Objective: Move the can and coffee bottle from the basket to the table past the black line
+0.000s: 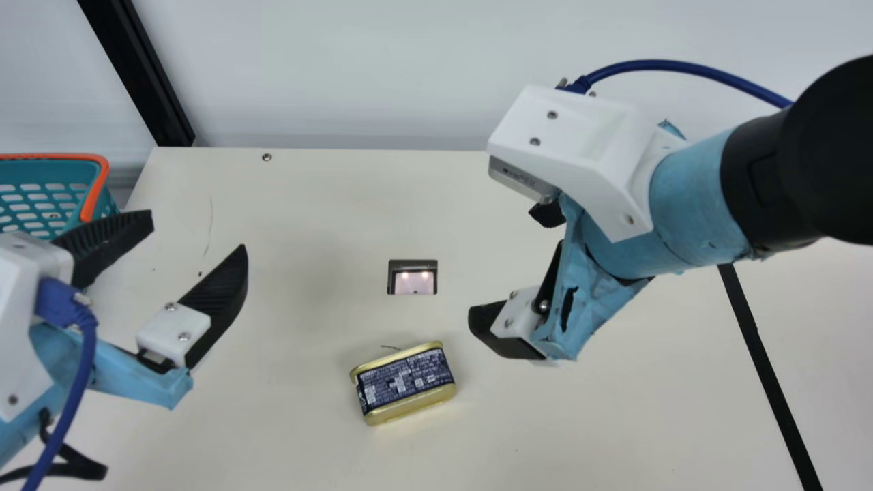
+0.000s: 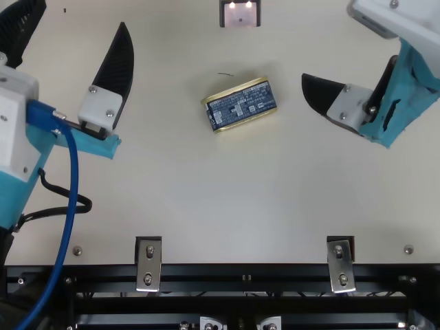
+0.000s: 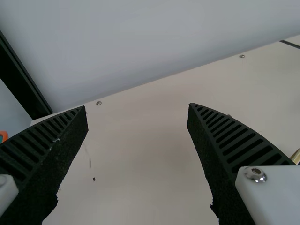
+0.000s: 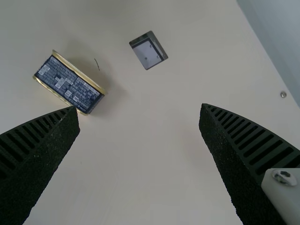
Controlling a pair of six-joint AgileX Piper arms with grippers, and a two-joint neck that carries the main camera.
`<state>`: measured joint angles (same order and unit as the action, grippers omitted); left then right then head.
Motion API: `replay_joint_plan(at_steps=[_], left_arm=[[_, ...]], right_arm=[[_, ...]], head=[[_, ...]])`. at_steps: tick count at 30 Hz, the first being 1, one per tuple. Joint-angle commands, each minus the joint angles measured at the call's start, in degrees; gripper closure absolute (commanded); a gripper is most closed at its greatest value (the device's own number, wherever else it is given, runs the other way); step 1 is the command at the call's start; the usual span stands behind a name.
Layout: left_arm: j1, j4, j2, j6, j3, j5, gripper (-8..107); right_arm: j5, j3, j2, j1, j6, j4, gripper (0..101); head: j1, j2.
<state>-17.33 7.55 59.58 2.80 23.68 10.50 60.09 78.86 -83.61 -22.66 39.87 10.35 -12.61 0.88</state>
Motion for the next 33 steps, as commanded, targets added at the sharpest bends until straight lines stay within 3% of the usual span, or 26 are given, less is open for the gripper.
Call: replay_joint_plan(at_steps=[1, 8, 16, 26, 27, 33], left_arm=[[-0.5, 0.3, 0.0, 0.5, 0.9, -2.1, 9], [-1.3, 0.9, -4.8, 3.1, 1.2, -10.5, 9], [3.0, -0.7, -16.2, 2.5, -2.7, -17.9, 9], [9.3, -3.1, -29.7, 0.3, -9.6, -23.5, 9], [8.7, -3.0, -26.7, 0.5, -8.6, -22.9, 9], [9.3, -3.1, -29.7, 0.4, -9.6, -23.7, 9]], right_arm=[[1.1, 0.7, -0.9, -0.7, 0.2, -0.5, 0], [3.7, 4.3, -6.0, -4.4, 2.5, -2.6, 0], [3.1, 8.0, -12.2, -9.2, 8.2, -2.7, 0], [4.3, 11.6, -17.9, -13.9, 17.8, -1.6, 0], [4.5, 11.9, -18.3, -14.4, 18.7, -1.8, 0], [6.1, 13.0, -20.4, -16.6, 22.7, -3.3, 0]], head=[[-0.2, 0.4], [-0.2, 0.4], [-0.2, 0.4], [-0.2, 0.4], [-0.2, 0.4], [-0.2, 0.4]])
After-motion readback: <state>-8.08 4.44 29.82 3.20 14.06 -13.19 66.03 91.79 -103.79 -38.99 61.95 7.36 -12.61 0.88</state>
